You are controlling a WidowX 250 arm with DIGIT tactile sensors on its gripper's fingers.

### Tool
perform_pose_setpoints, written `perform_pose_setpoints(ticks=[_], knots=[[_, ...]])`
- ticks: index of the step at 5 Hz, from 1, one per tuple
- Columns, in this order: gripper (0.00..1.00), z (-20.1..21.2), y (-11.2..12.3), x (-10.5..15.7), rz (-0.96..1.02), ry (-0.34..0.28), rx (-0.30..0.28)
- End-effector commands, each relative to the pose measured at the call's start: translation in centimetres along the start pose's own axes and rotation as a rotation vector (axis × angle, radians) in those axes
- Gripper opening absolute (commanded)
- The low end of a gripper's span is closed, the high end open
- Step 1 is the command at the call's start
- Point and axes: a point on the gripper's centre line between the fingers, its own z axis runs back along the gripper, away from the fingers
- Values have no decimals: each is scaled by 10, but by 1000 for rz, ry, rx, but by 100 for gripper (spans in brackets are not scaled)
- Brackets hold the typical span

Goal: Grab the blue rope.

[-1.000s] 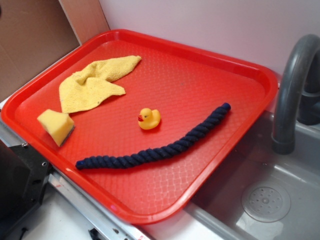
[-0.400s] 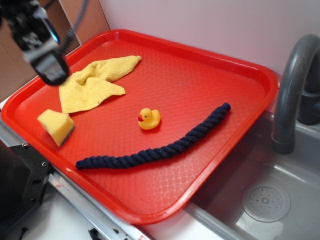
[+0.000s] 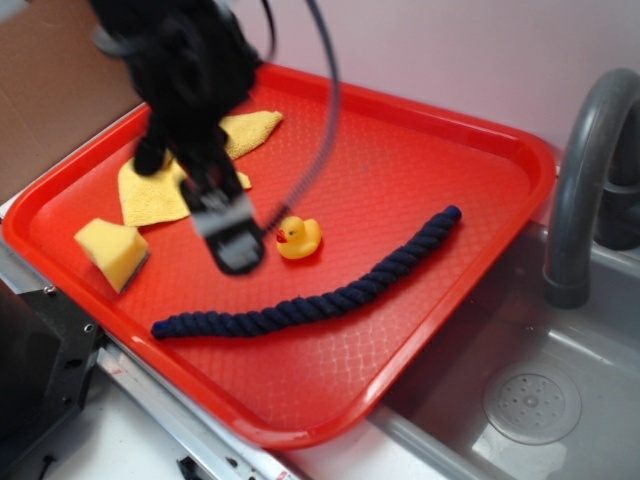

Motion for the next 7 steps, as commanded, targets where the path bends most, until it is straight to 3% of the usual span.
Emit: perform_pose_setpoints(ticks=[1,4,5,7], knots=[[100,-45,-6,5,-72,70,16],[100,-64,6,7,-192,256,18],[0,-65,6,8,-189,257,47],[0,-65,1,12,-201,290,109]])
